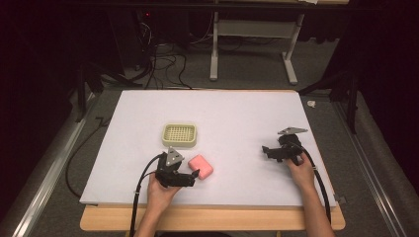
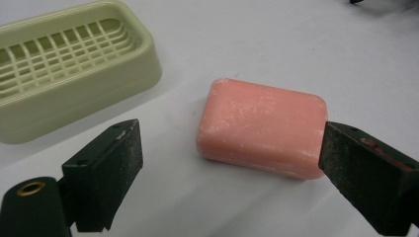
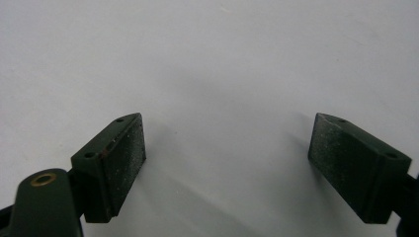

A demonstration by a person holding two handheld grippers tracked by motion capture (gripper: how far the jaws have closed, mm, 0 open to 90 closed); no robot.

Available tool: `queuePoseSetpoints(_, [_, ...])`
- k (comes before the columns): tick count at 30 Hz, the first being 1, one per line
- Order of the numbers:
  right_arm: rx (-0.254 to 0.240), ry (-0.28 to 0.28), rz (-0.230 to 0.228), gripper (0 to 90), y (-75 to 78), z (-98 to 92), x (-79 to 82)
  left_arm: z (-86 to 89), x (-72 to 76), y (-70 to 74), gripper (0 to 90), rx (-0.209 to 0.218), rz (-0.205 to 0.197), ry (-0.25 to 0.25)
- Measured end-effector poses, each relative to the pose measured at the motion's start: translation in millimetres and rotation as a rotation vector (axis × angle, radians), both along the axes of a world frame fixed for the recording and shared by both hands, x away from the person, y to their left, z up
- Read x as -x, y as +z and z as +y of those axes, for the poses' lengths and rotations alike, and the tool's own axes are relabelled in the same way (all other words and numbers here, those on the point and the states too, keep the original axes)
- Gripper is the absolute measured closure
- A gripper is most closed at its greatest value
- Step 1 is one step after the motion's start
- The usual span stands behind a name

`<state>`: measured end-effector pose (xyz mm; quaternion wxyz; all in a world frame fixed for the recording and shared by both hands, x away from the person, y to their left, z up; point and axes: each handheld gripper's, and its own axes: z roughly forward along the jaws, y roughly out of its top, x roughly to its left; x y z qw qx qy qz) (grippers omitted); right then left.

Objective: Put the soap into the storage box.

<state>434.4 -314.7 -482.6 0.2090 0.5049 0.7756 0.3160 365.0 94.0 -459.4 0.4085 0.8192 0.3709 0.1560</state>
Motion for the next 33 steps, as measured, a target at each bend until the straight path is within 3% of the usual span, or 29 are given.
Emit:
queuePoseSetpoints(15, [0.0, 0.0, 0.0, 15.0, 0.0, 0.0, 0.0, -15.6, -5.1, -5.0, 7.0, 0.009, 0.012, -0.029])
queuePoseSetpoints(24, [0.0, 0.0, 0.0, 15.0, 0.0, 0.0, 0.0, -24.3, -8.9, -10.1, 6.1, -0.013, 0.022, -0.041])
queuePoseSetpoints(28, [0.0, 0.0, 0.0, 15.0, 0.0, 0.0, 0.0, -29.3, -9.6, -12.5, 6.1, -0.054, 0.009, -0.042])
queuePoseSetpoints(33, [0.0, 0.0, 0.0, 15.0, 0.0, 0.0, 0.0, -32.7, -13.1, -16.5, 6.2, -0.048, 0.031, -0.04])
